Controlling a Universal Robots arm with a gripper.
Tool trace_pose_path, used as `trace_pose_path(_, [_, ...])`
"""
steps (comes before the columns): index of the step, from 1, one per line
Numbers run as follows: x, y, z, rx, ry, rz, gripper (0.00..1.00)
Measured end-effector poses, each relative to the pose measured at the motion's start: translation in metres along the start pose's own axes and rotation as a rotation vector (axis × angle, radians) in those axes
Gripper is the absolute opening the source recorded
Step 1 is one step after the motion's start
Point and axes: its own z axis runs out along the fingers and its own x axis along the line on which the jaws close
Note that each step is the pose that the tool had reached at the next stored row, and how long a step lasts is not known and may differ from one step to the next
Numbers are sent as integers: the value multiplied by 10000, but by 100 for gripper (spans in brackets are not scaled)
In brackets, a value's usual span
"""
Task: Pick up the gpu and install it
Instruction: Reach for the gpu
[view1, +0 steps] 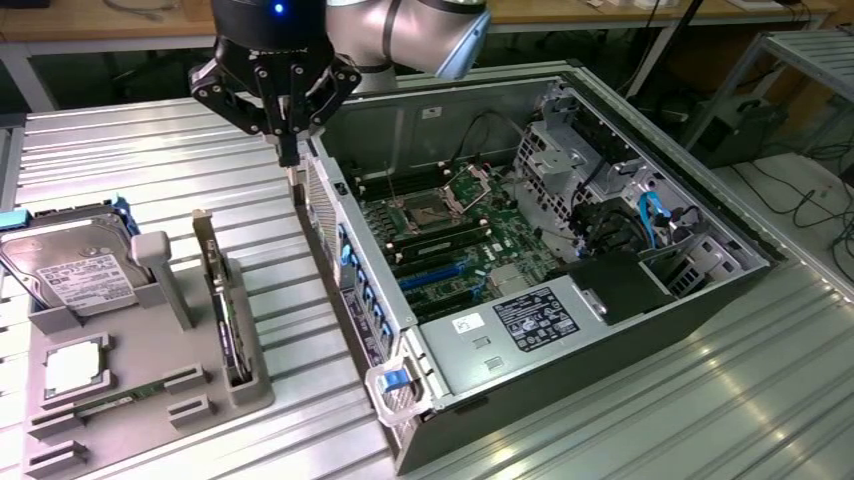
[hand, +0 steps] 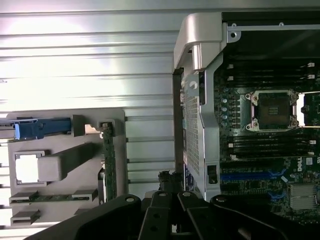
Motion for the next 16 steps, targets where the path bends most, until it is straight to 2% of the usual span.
trace_pose_path(16, [141,-8,-4,-2,4,-90,11])
